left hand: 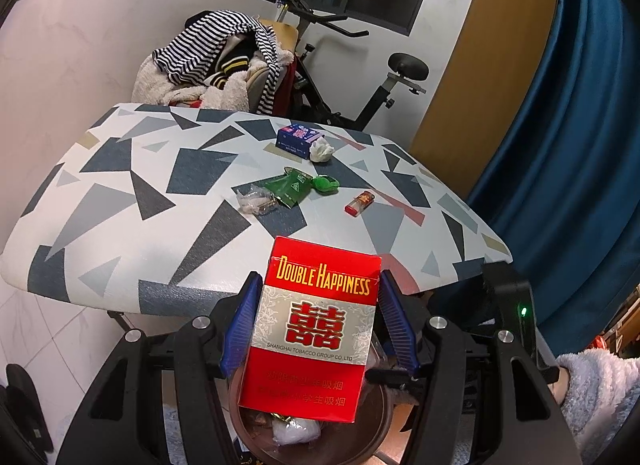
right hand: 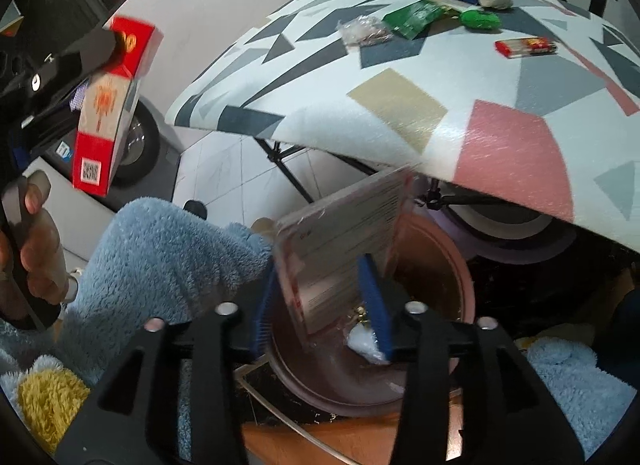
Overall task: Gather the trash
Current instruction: 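Lower both tools over the brown bin and open them to drop the sleeve and pack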
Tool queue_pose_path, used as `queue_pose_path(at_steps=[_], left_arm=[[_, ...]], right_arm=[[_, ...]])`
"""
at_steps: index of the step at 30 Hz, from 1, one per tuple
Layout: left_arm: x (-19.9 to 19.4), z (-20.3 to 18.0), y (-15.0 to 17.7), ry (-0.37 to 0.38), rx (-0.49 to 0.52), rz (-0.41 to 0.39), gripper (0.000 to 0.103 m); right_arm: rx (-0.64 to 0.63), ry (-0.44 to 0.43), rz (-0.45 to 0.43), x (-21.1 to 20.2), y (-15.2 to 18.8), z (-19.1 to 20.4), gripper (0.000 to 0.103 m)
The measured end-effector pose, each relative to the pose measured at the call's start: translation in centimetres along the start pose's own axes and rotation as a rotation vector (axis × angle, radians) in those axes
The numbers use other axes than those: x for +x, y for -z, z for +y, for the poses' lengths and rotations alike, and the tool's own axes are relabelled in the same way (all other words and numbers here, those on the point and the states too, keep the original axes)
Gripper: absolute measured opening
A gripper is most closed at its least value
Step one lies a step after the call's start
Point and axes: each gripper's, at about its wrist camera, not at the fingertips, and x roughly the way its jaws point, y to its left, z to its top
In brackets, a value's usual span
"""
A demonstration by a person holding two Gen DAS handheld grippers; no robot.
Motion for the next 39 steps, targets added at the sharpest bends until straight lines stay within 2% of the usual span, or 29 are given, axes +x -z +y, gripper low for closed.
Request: queue_pose_path(at_steps=[3,7,12,15,20,26,32,39], left_arm=[[0.3,0.0,0.3,0.003,0.003,0.011,0.058],[0.8,0.0,0.8,0.011,0.014,0.027,0.058],[1.8,-0.1,2.0,0.035,0.042,0.048,0.058],[2.7,-0.1,2.9,0.051,0.057,0.064,0.058],[4.3,0.0,4.2,0.058,0.064,0.093,0.058],[5.9,0.9,5.9,0.046,0.041,0.11,0.058],[7.5,1.3,6.8,0.022,0.027,0.166,0.058],[7.9,0.9,7.2,0.019,0.048,0.187,0.058]], right_arm=[[0.024,0.03,-0.045,-1.1,-0.1,-1.1,0.064],[0.023,0.085,-0.102,-2.5,-0.3,-2.1,0.07],[-0.019,0.165,-0.186,-3.9,-0.1,-2.8,0.089],[-0.039,0.193,-0.221,-4.3,0.1,-3.0,0.094],[-0.048,0.211,-0.266,-4.9,0.4,-3.3,0.097],[-0.058,0.289,-0.294,-4.7,0.6,-2.9,0.097],[-0.019,0.301,-0.301,-4.9,0.6,-3.7,0.097],[-0.016,0.307,-0.307,-5.2,0.9,-3.8,0.097]])
